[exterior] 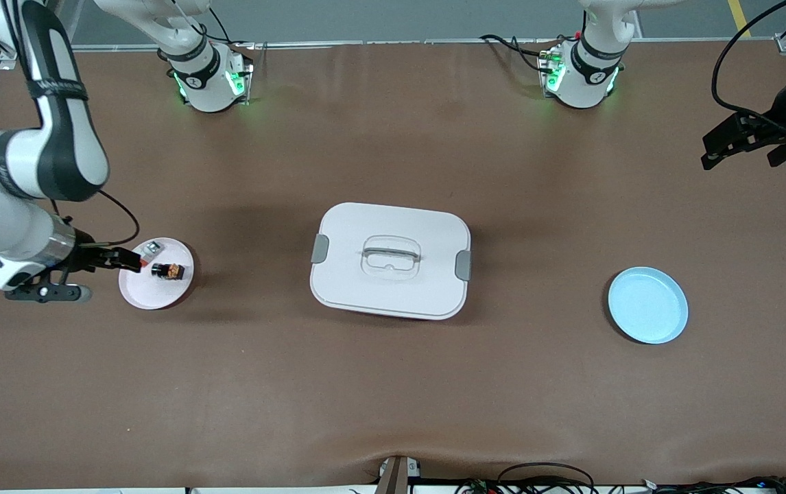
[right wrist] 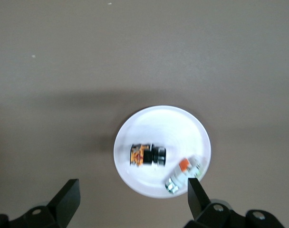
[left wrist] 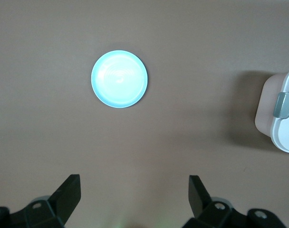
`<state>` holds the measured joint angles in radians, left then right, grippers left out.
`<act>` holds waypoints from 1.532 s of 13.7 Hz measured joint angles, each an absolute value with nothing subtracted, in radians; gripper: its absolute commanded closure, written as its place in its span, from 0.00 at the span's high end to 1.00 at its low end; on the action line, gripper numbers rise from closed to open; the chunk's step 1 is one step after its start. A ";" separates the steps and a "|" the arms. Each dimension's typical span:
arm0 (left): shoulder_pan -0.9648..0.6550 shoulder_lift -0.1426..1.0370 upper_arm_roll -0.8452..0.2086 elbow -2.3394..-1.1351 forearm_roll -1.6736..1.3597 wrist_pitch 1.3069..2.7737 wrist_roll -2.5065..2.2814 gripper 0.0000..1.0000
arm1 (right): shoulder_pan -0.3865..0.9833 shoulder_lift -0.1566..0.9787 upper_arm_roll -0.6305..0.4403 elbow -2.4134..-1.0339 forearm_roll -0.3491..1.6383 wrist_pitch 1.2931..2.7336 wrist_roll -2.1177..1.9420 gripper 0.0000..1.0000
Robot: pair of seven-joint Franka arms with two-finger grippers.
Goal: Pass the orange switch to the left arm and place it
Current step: 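Reach the right gripper down to the orange switch on the white plate, then close the right gripper on the orange switch and lift it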
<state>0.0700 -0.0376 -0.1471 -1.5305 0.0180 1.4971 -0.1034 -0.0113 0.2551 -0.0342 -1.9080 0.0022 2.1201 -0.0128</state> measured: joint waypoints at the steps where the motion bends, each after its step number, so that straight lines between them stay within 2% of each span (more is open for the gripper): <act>1: 0.071 -0.037 -0.147 -1.530 0.018 1.497 -0.103 1.00 | -0.011 0.264 -0.034 -1.943 0.002 2.167 -0.009 1.00; 4: 0.071 -0.036 -0.147 -1.531 0.018 1.497 -0.103 1.00 | -0.012 0.308 -0.036 -2.007 0.002 2.254 -0.007 1.00; 8: 0.071 -0.036 -0.147 -1.531 0.018 1.497 -0.103 1.00 | -0.023 0.390 -0.039 -2.015 0.002 2.304 -0.006 1.00; 21: 0.071 -0.035 -0.147 -1.530 0.018 1.490 -0.103 1.00 | -0.024 0.506 -0.038 -2.021 0.002 2.358 -0.006 1.00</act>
<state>0.0709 -0.0354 -0.1471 -1.5299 0.0180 1.4895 -0.1034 -0.0244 0.5056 -0.0375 -2.0211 0.0022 2.3579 -0.0063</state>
